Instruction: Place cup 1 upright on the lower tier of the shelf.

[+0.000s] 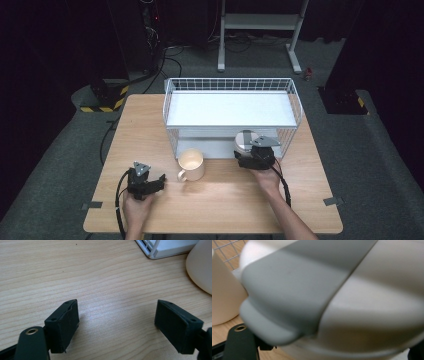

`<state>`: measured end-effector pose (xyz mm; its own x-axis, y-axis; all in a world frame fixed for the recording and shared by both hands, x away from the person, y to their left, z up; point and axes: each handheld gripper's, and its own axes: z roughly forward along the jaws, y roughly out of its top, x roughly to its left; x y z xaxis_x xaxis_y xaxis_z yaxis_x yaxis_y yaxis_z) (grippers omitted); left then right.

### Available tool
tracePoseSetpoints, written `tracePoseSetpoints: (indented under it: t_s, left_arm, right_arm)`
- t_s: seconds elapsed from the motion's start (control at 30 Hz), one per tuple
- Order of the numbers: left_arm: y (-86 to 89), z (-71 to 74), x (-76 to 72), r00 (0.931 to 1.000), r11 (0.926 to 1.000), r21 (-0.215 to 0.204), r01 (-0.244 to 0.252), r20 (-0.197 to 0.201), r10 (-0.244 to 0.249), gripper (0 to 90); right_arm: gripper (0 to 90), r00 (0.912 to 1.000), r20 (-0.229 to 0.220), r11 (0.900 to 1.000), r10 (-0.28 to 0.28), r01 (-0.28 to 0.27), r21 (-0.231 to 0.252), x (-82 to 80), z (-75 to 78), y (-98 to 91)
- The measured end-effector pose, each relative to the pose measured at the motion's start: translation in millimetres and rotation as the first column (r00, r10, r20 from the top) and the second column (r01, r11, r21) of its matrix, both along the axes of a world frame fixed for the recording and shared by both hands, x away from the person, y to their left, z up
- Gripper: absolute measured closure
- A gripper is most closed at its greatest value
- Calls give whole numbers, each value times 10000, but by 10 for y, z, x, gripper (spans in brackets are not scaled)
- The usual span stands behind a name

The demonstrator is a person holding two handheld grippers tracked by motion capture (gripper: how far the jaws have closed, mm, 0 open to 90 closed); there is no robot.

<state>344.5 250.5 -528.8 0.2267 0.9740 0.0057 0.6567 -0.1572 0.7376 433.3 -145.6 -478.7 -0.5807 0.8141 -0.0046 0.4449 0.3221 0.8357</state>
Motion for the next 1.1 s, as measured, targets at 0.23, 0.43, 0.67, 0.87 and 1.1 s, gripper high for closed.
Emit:
tracePoseSetpoints:
  t_s: [0.23,0.43,0.67,0.87,1.1]
  left_arm:
    - [0,0,0,10000,10000,-2,-1,4,1,196]
    - [0,0,0,10000,10000,-3,-3,3,3,196]
    - [0,0,0,10000,10000,-1,-1,3,1,196]
    - [0,0,0,10000,10000,-2,-2,4,2,196]
    - [0,0,0,10000,10000,-1,-2,5,2,196]
  right_arm:
    - [184,9999,-69,10000,-86,86,-27,62,-38,-6]
    - [184,9997,-107,9997,-197,196,-130,131,-37,13]
    - [183,9998,45,9996,-169,170,-215,204,-48,3]
    - [182,9996,175,9996,-223,225,-142,240,-64,-19]
    - [131,9997,-66,9997,-235,235,37,238,-66,-39]
